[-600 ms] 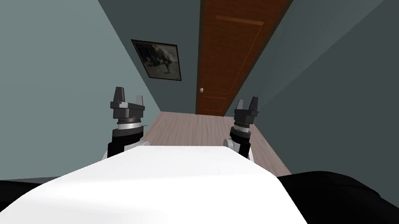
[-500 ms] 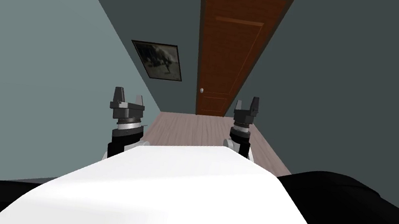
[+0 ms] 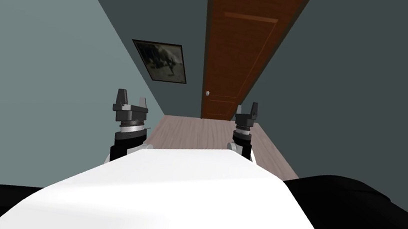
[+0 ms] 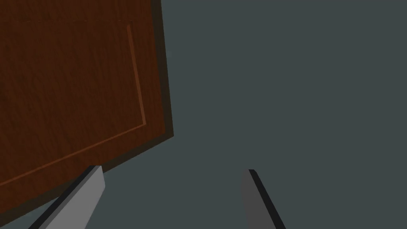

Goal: Pull the door open

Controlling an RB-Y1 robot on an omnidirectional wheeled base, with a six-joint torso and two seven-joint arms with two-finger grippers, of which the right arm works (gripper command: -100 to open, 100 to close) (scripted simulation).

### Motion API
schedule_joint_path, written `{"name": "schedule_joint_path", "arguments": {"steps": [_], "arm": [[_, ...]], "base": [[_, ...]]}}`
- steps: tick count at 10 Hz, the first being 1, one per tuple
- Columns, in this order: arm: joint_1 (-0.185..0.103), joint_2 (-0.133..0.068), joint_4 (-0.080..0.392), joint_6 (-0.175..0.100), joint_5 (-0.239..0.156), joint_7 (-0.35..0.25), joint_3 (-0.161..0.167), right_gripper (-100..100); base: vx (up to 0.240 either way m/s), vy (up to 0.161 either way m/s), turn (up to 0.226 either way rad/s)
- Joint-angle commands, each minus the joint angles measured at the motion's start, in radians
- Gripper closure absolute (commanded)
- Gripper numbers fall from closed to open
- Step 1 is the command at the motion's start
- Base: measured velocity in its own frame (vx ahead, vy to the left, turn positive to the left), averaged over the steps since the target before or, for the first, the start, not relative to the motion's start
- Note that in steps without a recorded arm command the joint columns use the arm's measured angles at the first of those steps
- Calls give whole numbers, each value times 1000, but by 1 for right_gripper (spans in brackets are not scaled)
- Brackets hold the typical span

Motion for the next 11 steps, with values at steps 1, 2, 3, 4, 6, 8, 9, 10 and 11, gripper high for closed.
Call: {"name": "schedule_joint_path", "arguments": {"steps": [1,2,3,4,6,8,9,10,11], "arm": [[-9,-10,32,-3,-12,-38,8,-100],[-12,-14,45,-5,-17,-53,10,-100],[-15,-18,59,-7,-22,-67,13,-100],[-21,-26,86,-11,-33,-97,18,-100],[-27,-34,113,-16,-43,-127,23,-100],[-34,-43,144,-21,-55,-161,28,-100],[-38,-47,160,-24,-61,-178,31,-100],[-42,-51,176,-26,-67,-195,34,-100],[-45,-56,191,-29,-73,-213,37,-100]], "base": [[140,35,22],[108,26,15],[76,7,11],[130,9,27],[128,17,13],[77,16,15],[87,24,15],[85,28,16],[99,28,14]]}}
